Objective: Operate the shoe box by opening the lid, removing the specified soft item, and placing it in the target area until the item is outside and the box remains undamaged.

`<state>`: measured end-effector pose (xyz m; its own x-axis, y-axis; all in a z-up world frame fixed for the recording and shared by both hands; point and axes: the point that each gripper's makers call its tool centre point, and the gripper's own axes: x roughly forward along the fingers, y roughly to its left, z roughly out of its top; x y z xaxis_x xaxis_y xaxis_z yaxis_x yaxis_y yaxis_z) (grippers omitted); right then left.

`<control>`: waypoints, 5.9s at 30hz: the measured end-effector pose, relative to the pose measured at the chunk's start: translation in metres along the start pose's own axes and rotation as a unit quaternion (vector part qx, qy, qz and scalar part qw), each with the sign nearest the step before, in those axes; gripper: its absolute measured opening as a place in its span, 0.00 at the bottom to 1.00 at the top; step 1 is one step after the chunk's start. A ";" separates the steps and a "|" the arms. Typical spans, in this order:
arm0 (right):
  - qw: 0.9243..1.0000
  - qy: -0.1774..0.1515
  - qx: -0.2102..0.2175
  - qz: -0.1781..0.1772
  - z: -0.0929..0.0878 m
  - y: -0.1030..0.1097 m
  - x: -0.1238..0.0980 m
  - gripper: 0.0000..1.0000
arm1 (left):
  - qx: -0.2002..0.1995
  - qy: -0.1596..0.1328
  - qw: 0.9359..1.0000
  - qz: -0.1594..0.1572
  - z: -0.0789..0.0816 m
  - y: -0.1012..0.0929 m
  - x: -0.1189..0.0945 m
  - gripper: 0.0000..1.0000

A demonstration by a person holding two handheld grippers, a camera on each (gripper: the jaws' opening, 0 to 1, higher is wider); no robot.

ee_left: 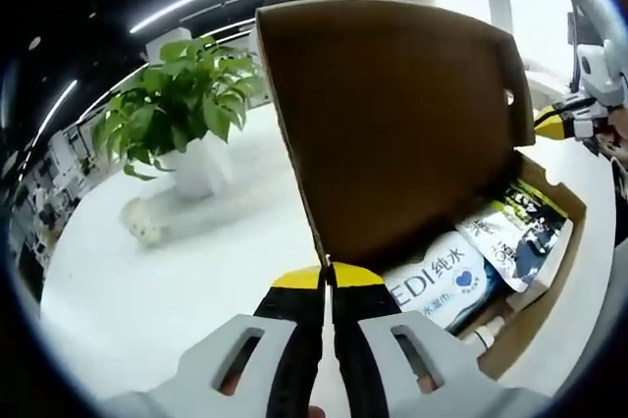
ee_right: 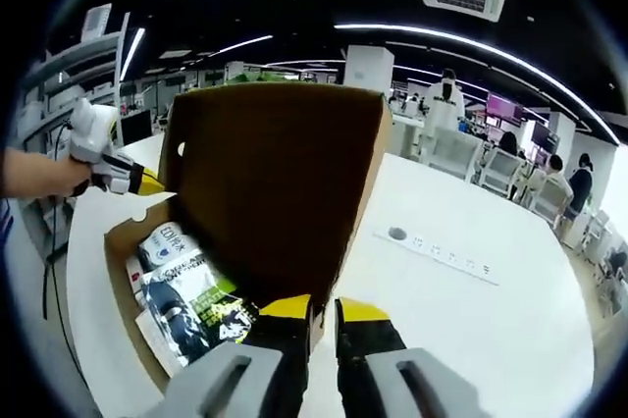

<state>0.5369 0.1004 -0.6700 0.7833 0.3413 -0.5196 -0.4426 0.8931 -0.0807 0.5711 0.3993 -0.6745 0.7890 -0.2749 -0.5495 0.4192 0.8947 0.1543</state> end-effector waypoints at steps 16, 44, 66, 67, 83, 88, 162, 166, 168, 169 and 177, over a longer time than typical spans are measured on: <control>1.000 -0.001 0.012 -0.005 -0.004 -0.005 0.005 0.00 | 0.002 0.003 1.000 -0.002 0.002 0.002 0.002 0.00; 0.999 0.000 0.032 -0.006 0.003 -0.008 0.008 0.00 | -0.008 0.008 1.000 -0.005 0.008 0.005 0.006 0.00; 0.996 0.010 0.085 -0.002 0.009 -0.014 0.014 0.00 | -0.024 0.021 0.999 -0.010 0.014 0.009 0.015 0.00; 0.996 0.011 0.085 -0.002 0.009 -0.014 0.015 0.00 | -0.024 0.023 0.999 -0.010 0.014 0.009 0.015 0.00; 0.993 0.037 0.113 0.006 0.011 -0.019 0.022 0.00 | -0.031 0.051 0.998 -0.018 0.016 0.008 0.020 0.00; 0.990 0.046 0.130 0.008 0.011 -0.021 0.025 0.00 | -0.034 0.059 0.997 -0.022 0.017 0.008 0.022 0.00; 0.991 0.069 0.104 0.045 0.013 -0.017 0.031 0.15 | 0.004 0.094 0.995 -0.023 0.020 0.007 0.029 0.13; 0.992 0.062 0.091 0.058 0.016 -0.010 0.024 0.21 | 0.011 0.087 0.996 -0.023 0.023 0.004 0.023 0.16; 0.993 0.058 0.085 0.064 0.019 -0.005 0.020 0.25 | 0.013 0.084 0.996 -0.024 0.024 0.001 0.019 0.17; 0.993 0.057 0.083 0.066 0.019 -0.005 0.019 0.26 | 0.014 0.083 0.996 -0.024 0.024 0.001 0.018 0.18; 0.995 0.040 0.041 0.083 0.023 0.008 0.002 0.39 | 0.013 0.075 0.996 -0.038 0.021 -0.015 0.002 0.25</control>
<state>0.5448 0.1146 -0.6521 0.6639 0.4644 -0.5861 -0.5232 0.8485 0.0797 0.5757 0.3780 -0.6608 0.6798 -0.2836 -0.6763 0.4882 0.8632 0.1287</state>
